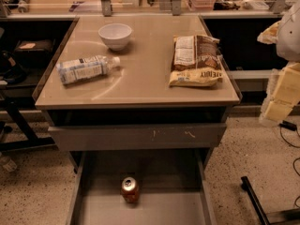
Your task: Pick coke can from middle drawer and place on counter
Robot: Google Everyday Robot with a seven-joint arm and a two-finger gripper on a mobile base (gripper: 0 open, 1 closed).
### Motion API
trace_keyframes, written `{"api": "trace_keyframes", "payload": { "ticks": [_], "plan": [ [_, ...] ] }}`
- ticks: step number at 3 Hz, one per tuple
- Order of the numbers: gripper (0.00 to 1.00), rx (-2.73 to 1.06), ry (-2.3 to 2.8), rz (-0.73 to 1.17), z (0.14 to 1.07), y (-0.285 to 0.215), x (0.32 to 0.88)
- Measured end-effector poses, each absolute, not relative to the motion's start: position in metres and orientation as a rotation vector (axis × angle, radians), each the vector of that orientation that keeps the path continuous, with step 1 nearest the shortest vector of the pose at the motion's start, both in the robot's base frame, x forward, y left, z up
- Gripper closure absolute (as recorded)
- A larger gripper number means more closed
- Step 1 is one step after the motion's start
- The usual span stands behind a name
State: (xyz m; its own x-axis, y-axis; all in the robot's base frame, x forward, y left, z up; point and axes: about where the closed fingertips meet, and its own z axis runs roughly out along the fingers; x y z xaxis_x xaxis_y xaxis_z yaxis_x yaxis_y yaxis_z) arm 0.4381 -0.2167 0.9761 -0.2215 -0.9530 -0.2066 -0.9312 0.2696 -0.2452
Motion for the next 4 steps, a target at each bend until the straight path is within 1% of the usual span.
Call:
{"api": "trace_keyframes", "payload": {
  "ticks": [1, 2, 3, 4],
  "plan": [
    [0.0, -1.725, 2.232, -0.098, 0.976, -0.217, 0.438],
    [0.0, -1.737, 2.234, -0.03, 0.956, -0.206, 0.429],
    [0.0, -1.733, 2.223, 0.102, 0.912, -0.175, 0.41],
    [0.0, -1.757, 2.201, 0.264, 0.846, -0.139, 0.39]
  ]
}}
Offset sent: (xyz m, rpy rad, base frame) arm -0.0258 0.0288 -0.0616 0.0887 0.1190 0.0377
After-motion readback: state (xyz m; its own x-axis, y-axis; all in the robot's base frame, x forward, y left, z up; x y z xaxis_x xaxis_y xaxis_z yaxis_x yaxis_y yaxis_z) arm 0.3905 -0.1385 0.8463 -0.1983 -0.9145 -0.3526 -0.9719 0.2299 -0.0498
